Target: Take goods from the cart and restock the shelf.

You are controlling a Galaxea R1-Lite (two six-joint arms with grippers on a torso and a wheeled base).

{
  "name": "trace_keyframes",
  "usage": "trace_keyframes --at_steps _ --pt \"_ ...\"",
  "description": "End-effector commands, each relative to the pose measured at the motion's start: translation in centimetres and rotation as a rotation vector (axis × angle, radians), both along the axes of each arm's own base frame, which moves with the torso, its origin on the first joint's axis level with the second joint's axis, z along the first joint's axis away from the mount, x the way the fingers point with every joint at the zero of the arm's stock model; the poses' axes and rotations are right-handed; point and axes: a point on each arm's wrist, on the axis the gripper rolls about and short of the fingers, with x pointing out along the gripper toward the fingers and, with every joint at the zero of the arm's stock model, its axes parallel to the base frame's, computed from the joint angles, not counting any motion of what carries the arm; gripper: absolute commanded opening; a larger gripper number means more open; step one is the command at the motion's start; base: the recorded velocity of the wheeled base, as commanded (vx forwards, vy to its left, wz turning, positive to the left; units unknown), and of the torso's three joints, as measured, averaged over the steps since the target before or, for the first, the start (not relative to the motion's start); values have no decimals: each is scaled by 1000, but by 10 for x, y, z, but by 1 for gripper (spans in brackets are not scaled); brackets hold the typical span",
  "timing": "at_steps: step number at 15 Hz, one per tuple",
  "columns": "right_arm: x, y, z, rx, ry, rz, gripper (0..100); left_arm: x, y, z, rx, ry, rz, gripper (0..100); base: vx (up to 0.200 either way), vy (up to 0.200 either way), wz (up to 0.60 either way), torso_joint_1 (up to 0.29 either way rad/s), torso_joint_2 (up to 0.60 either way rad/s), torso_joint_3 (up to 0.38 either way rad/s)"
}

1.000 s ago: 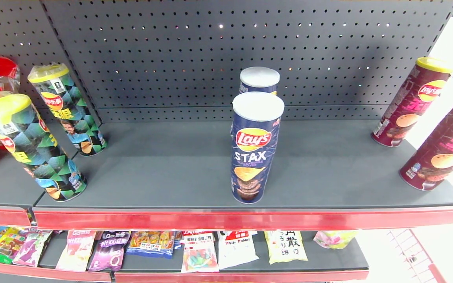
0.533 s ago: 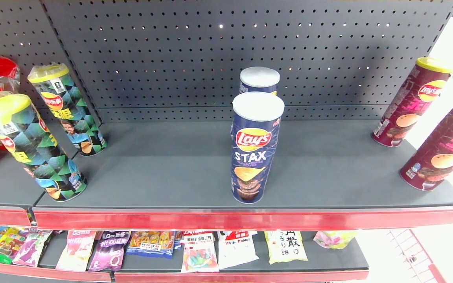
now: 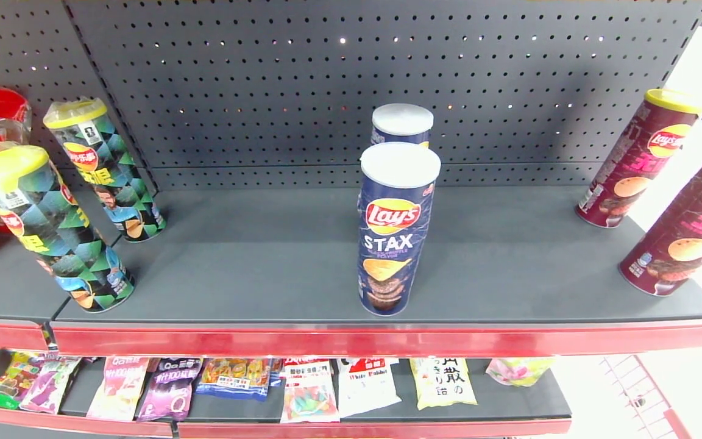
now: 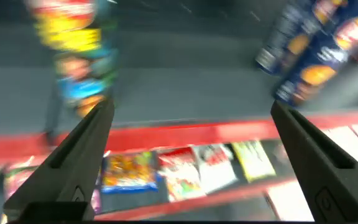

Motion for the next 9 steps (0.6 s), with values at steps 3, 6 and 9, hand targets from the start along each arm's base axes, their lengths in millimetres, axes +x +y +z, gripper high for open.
trace_keyframes --at_steps 3,6,9 --pt "0 0 0 0 0 0 100 134 -32 0 244 241 -401 100 0 0 0 0 0 0" --pt "0 0 0 -1 2 0 100 163 -65 -10 273 307 -534 100 0 0 0 0 0 0" --pt "0 0 0 -1 2 0 100 187 -91 -18 327 334 -571 100 0 0 0 0 0 0"
